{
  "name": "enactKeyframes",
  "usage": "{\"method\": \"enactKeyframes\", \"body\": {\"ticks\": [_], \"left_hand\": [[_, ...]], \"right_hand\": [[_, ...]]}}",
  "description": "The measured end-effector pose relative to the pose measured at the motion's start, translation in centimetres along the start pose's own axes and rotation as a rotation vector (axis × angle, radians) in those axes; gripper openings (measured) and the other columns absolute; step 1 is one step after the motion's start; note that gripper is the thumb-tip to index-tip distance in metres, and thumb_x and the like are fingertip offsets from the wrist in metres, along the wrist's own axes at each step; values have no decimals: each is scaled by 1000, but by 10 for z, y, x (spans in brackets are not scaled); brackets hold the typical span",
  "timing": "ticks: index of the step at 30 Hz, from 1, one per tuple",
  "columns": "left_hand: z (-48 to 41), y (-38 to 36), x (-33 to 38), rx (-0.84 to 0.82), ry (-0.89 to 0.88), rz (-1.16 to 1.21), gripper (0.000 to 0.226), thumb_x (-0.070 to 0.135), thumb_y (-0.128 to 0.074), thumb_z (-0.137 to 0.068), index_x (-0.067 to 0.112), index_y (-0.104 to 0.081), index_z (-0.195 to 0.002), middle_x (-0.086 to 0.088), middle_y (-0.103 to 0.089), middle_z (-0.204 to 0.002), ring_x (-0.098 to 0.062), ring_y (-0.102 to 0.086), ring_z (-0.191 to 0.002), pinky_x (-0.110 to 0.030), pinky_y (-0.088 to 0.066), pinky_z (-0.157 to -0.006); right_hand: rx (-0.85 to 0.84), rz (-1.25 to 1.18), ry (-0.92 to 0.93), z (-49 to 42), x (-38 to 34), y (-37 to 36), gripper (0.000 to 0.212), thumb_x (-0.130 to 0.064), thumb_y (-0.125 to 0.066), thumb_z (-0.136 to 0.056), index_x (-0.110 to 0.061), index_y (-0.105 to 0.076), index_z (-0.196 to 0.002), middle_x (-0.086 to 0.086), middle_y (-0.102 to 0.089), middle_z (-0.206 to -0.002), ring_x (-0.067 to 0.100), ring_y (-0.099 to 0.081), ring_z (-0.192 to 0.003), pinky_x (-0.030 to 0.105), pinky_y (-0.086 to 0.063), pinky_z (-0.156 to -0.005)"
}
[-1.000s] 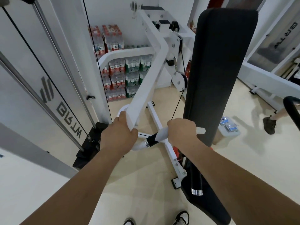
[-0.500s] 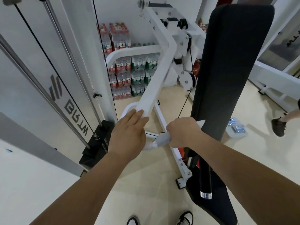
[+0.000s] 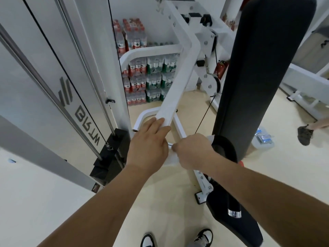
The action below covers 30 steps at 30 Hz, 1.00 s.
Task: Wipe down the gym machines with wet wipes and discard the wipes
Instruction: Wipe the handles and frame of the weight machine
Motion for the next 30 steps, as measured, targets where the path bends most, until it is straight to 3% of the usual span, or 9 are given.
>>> {"method": "enactKeyframes", "body": {"ticks": [4, 6, 12, 17, 19, 22, 24, 27, 30], "left_hand": [[0, 2, 2, 7, 21, -6, 35, 22, -56, -94, 26, -64, -128, 3, -53, -149, -19, -39, -144, -42, -53, -98], [1, 2, 3, 6, 28, 1, 35, 21, -57, -94, 26, -65, -128, 4, -54, -148, -18, -39, -144, -40, -55, -96], [1, 3, 3, -2, 36, 9, 34, 21, -57, -95, 27, -64, -128, 5, -53, -149, -17, -38, -145, -41, -56, -93], [1, 4, 4, 5, 44, 33, 35, 21, -58, -95, 29, -64, -129, 6, -53, -149, -16, -38, -145, -42, -55, -96], [2, 4, 3, 4, 44, 39, 35, 21, -58, -95, 29, -65, -129, 7, -53, -149, -16, -38, -145, -41, -56, -96], [2, 6, 4, 19, 50, 50, 35, 19, -60, -94, 28, -66, -127, 6, -55, -148, -17, -41, -144, -39, -57, -93], [3, 4, 4, 26, 48, 42, 34, 20, -61, -93, 28, -67, -125, 6, -56, -147, -17, -42, -143, -40, -58, -91], [1, 4, 4, 35, 44, 35, 33, 21, -61, -92, 28, -68, -124, 5, -57, -146, -17, -43, -142, -40, -59, -88], [2, 3, 3, 40, 50, 51, 33, 20, -61, -92, 28, -68, -123, 6, -57, -146, -16, -43, -142, -39, -58, -90]], "right_hand": [[531, 65, -99, 8, -14, -26, 26, -1, -72, -62, -20, -54, -61, -2, -40, -50, 23, -44, -48, 32, -36, -57], [583, 49, -111, 7, -16, -23, 25, -1, -72, -61, -20, -55, -60, -1, -41, -50, 23, -44, -48, 32, -37, -58], [-196, -84, 54, -4, -3, 16, 11, -17, -57, -83, -21, -62, -92, -3, -56, -76, 18, -55, -63, 37, -57, -69], [-712, -213, 36, -24, 0, 24, 23, -29, -81, -81, -18, -61, -82, 0, -58, -83, 19, -57, -71, 35, -52, -74], [-592, -197, 40, -19, 0, 26, 17, -27, -75, -81, -16, -63, -87, 0, -61, -84, 18, -58, -69, 34, -54, -70], [-156, -60, 21, -3, -3, 10, 10, -18, -58, -84, -18, -63, -93, -2, -54, -72, 20, -49, -56, 34, -49, -60], [154, 30, -24, 3, -9, -7, 8, -14, -64, -79, -20, -59, -80, -3, -46, -59, 21, -37, -46, 32, -42, -56], [549, 14, -84, 5, -14, -22, 25, -4, -70, -58, -21, -53, -57, -2, -42, -47, 23, -41, -44, 30, -37, -54], [644, 15, -115, 4, -17, -25, 25, -3, -70, -58, -21, -53, -56, -2, -41, -48, 23, -43, -46, 32, -36, -56]]}}
Point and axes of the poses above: each hand's wrist, its own z-axis away from the middle knuckle, its own y-axis out of the back of the hand, x = y × z, the point moved 3 cm from there along -z, towards the middle knuckle
